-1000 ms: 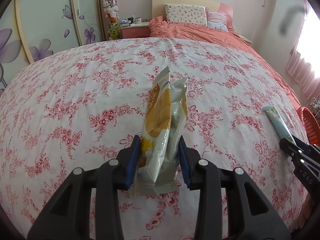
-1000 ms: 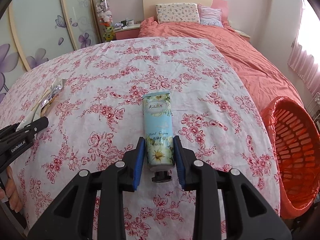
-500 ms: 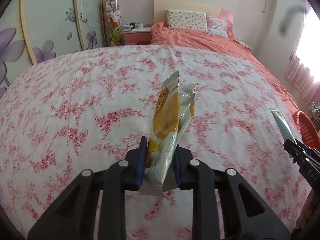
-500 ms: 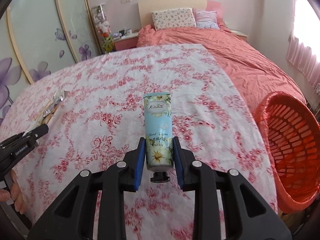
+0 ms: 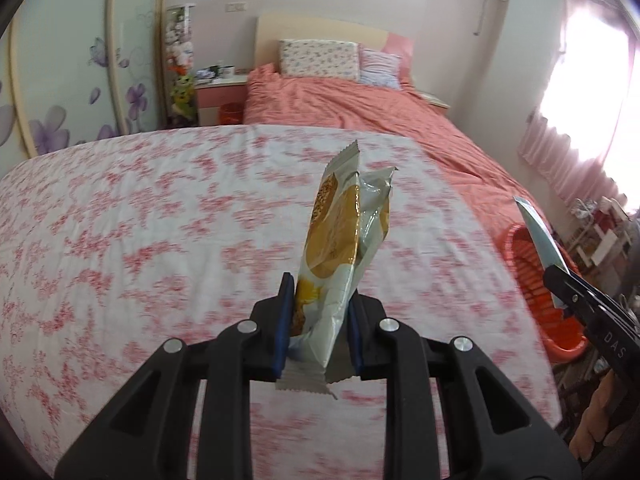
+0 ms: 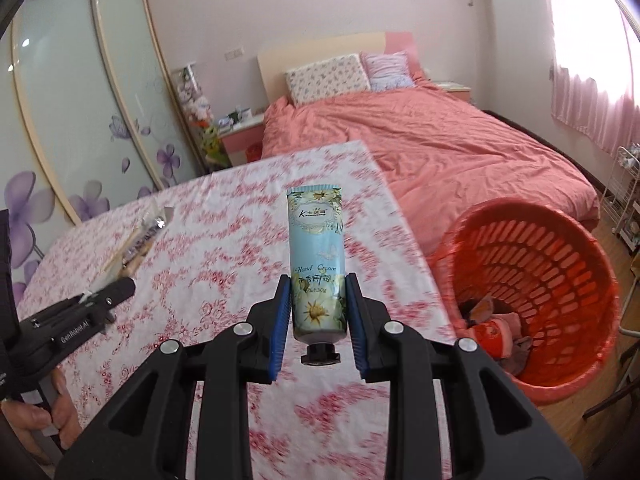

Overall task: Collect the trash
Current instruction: 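Carry the wrapper and tube to the orange basket and release both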

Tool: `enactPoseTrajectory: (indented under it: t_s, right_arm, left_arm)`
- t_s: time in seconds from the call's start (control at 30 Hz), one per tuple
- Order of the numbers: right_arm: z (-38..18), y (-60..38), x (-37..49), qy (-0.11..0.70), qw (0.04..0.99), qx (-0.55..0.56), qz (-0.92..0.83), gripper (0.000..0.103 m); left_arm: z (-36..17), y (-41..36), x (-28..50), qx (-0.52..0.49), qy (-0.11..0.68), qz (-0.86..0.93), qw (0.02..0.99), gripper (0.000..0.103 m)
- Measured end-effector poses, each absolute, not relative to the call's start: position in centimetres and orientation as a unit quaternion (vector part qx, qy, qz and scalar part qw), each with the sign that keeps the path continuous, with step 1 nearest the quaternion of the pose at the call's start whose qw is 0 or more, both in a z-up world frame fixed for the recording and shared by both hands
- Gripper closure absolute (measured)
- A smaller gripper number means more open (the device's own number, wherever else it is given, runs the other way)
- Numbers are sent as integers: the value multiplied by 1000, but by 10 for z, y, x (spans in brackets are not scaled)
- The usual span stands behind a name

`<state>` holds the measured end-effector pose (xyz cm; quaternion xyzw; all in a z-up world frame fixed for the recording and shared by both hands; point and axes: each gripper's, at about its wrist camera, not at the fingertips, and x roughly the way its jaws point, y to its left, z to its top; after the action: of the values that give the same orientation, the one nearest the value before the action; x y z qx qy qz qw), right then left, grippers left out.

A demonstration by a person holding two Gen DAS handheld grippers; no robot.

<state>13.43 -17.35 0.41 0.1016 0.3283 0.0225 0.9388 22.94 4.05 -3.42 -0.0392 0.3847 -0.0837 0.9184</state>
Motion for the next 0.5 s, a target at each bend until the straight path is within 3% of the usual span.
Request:
enactPoseTrajectory:
  t_s: [0.5]
  right_arm:
    - [19,-260,99,287,946,141,-51,75]
  left_arm:
    - [-10,-78,221,-24,373,-199,906,79]
